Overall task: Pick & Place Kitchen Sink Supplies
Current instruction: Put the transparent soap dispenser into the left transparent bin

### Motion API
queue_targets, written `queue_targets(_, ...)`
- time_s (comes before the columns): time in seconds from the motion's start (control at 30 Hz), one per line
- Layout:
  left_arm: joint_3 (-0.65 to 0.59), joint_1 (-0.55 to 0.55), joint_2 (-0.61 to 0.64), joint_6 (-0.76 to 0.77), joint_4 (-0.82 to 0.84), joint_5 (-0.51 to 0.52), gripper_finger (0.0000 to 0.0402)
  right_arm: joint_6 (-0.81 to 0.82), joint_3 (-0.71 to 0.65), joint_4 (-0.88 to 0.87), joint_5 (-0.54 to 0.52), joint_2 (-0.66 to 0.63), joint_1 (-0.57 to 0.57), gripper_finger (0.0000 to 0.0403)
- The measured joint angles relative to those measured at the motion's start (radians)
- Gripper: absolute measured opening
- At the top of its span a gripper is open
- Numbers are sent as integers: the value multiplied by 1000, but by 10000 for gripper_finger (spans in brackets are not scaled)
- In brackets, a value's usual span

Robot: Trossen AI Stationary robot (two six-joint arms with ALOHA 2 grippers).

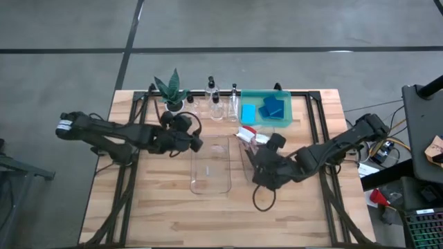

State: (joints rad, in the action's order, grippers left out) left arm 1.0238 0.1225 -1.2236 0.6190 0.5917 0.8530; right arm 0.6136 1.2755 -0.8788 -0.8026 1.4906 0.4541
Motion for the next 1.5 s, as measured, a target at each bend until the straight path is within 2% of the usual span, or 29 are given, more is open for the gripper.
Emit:
queue_targets(0.07, -29, -13, 0, 15, 0, 24, 280, 4, -25, 2, -51, -7, 5, 265)
queue_targets(0.27, -125, -38, 0, -49, -99, 58, 280, 0, -160, 76, -87, -91, 31, 242)
queue_targets(0.37, -182, -46, 0, -142, -241, 45, 281, -55, -260, 198, -84, -171, 64, 230)
queue_targets(0.53, -247, -74, 0, -248, -343, 42, 280, -260, -453, 519, -82, -340, 148, 219)
queue_targets(0.7, -338, -107, 1, -379, -521, 10, 279, -426, -603, 751, -26, -495, 191, 219)
queue_targets(0.8, -396, -136, 1, -405, -624, 4, 278, -450, -652, 789, -11, -565, 189, 220)
queue_targets(0.97, -442, -213, 1, -383, -644, 40, 278, -486, -686, 786, -8, -631, 190, 221)
queue_targets(1.13, -485, -291, 2, -456, -797, -29, 278, -527, -690, 789, -8, -646, 189, 221)
queue_targets(1.23, -502, -322, 2, -507, -895, -36, 278, -543, -691, 789, -8, -646, 189, 221)
queue_targets(1.5, -509, -435, -8, -517, -917, -110, 278, -546, -692, 788, -9, -646, 189, 221)
